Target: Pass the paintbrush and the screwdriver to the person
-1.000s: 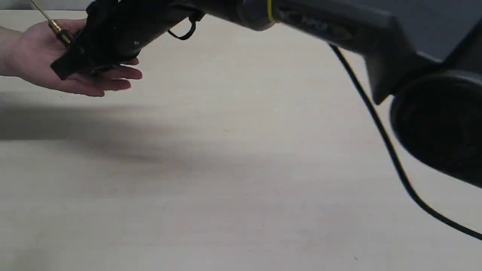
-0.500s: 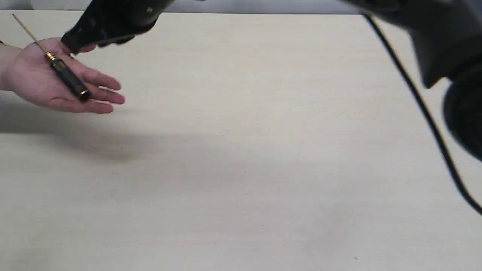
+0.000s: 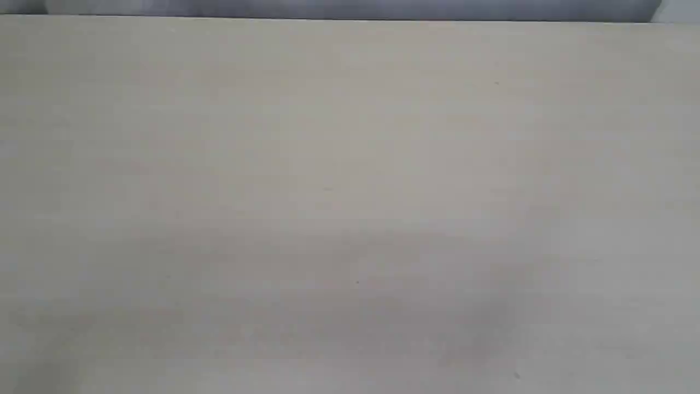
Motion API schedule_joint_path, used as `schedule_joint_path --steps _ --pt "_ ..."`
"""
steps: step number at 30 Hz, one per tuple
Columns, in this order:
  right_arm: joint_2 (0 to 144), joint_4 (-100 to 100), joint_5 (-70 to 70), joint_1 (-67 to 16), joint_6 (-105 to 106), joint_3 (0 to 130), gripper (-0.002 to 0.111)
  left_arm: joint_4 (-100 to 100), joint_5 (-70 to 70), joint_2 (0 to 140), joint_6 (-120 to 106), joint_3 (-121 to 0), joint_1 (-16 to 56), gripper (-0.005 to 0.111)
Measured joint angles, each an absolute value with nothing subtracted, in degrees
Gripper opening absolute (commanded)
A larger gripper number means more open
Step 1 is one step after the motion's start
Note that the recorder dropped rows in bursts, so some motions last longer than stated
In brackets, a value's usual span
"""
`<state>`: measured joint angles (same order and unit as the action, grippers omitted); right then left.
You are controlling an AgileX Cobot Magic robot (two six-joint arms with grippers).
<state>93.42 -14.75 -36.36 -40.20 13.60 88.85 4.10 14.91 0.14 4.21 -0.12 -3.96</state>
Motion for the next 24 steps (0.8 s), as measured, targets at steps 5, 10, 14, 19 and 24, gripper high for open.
schedule_joint_path --steps 5,10,14,19,24 --pt "88.69 -14.11 -37.17 -40.21 13.19 85.69 0.004 4.10 14.91 0.14 4.21 -0.12 -3.96 0.000" --pt "86.61 -11.57 -36.85 -40.21 14.02 85.41 0.004 4.10 14.91 0.14 4.21 -0.12 -3.96 0.000" --pt "84.43 -10.19 -34.47 -40.21 14.02 81.57 0.004 4.10 14.91 0.14 4.21 -0.12 -3.96 0.000" --pt "73.46 -9.88 -19.69 -38.57 14.02 65.13 0.004 4.10 14.91 0.14 4.21 -0.12 -3.96 0.000" --pt "58.24 -9.88 -6.40 -29.64 14.02 47.24 0.004 4.10 14.91 0.14 4.21 -0.12 -3.96 0.000"
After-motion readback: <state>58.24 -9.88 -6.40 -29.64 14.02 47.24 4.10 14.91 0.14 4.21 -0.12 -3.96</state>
